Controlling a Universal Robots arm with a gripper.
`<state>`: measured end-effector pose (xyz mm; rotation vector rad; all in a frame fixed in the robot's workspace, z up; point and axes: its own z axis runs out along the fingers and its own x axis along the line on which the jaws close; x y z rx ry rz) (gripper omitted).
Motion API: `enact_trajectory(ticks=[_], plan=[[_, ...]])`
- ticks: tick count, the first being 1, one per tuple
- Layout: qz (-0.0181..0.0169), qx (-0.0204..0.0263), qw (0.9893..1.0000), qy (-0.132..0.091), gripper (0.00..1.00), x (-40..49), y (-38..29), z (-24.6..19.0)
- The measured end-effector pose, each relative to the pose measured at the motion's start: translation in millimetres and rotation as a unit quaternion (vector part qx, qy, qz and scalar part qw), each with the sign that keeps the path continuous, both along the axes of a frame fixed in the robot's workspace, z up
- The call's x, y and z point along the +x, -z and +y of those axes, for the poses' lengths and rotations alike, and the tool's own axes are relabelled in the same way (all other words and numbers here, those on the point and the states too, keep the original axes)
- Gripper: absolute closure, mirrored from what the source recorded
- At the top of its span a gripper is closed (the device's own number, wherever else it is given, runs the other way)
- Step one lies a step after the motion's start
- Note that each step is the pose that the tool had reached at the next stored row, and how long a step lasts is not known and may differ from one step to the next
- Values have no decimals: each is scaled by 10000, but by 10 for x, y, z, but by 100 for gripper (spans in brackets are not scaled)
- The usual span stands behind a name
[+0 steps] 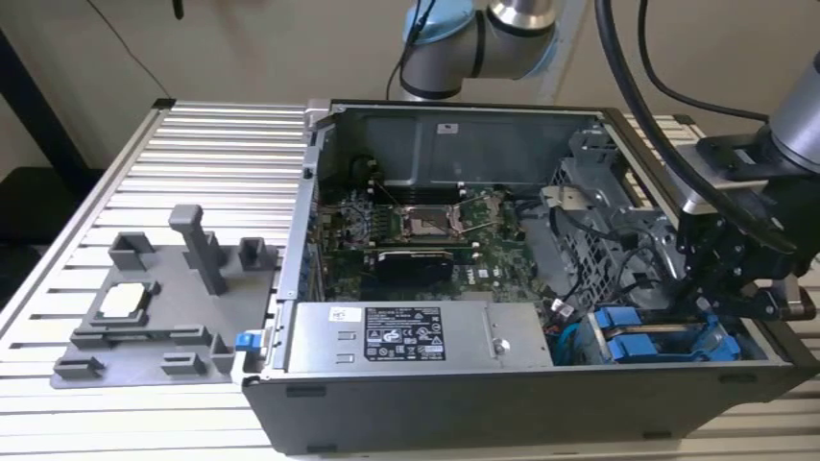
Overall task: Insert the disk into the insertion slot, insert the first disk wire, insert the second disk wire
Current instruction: 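Insert the first disk wire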
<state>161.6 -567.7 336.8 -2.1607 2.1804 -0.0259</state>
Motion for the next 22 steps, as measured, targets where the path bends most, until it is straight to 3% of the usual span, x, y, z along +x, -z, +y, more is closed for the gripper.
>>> enact_trajectory(ticks=[9,11,13,14,22], plan=[[1,0,10000,13,81,0,50,0],[0,4,10000,16,74,0,55,0],[5,1,10000,17,74,0,46,0],[12,-2,10000,17,67,0,34,0],[42,-8,10000,19,67,0,-152,0]])
